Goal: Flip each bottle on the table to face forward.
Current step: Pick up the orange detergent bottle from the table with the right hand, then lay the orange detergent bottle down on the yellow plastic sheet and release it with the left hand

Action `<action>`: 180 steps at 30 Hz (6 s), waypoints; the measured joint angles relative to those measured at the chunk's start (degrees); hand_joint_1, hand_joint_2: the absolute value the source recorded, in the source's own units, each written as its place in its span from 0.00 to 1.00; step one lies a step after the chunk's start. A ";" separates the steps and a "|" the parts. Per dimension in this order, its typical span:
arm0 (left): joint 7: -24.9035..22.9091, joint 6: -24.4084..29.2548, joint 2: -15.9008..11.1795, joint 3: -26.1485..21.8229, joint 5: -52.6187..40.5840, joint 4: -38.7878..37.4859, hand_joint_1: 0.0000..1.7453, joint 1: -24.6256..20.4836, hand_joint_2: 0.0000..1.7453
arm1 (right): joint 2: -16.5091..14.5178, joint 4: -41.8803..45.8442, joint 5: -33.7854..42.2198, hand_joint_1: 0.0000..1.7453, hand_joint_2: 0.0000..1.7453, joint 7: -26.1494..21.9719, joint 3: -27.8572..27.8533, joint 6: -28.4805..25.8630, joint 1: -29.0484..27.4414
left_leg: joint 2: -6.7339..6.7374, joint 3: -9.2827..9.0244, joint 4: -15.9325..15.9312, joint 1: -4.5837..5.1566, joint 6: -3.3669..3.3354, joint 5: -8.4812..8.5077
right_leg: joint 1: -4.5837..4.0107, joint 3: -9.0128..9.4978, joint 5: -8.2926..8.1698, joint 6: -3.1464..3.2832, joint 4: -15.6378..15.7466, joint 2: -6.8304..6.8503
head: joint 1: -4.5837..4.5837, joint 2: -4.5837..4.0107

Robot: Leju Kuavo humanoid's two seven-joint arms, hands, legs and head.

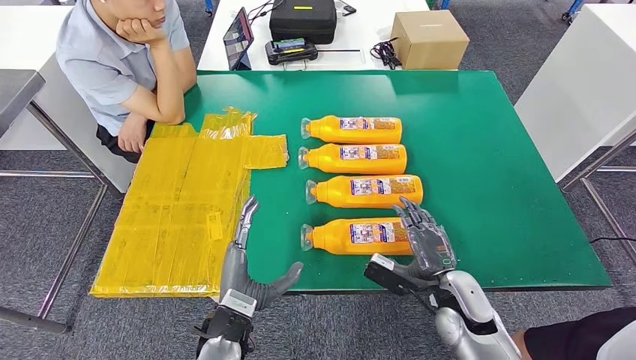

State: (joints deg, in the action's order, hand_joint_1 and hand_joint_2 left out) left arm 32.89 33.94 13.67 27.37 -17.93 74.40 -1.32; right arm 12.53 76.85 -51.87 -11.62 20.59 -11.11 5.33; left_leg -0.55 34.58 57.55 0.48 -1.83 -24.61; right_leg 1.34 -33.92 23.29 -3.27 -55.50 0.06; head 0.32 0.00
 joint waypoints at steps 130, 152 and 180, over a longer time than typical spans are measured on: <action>2.10 -40.51 -1.58 -1.58 38.63 -5.57 0.00 0.77 1.00 | -4.68 5.29 39.53 1.00 1.00 -15.92 -0.02 24.98 -1.05 | -0.04 0.01 0.00 0.00 -0.04 0.02 | 0.00 0.01 -0.01 -0.01 0.00 0.02 | -0.01 0.00; 2.34 -42.34 -1.08 -0.86 36.10 -8.83 0.00 -2.70 1.00 | -4.33 -4.13 39.46 0.99 1.00 -15.61 5.73 27.04 6.75 | -0.05 0.02 0.01 -0.01 -0.05 0.02 | 0.00 0.00 -0.01 -0.01 -0.01 0.03 | -0.01 0.00; 2.81 -43.61 0.97 -1.32 38.14 -12.63 0.00 -8.07 1.00 | -2.78 -14.22 40.58 0.86 1.00 -16.12 20.41 34.69 17.51 | -0.04 0.01 0.03 -0.01 -0.05 0.03 | -0.01 0.00 -0.01 -0.02 -0.02 0.02 | 0.00 0.00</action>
State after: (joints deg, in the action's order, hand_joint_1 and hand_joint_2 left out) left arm 35.70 -9.67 14.64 26.05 20.21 61.77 -9.39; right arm 9.75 62.64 -11.29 -27.75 41.00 23.58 22.84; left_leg -0.59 34.59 57.57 0.47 -1.88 -24.57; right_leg 1.34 -33.91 23.28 -3.29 -55.52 0.08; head 0.32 0.00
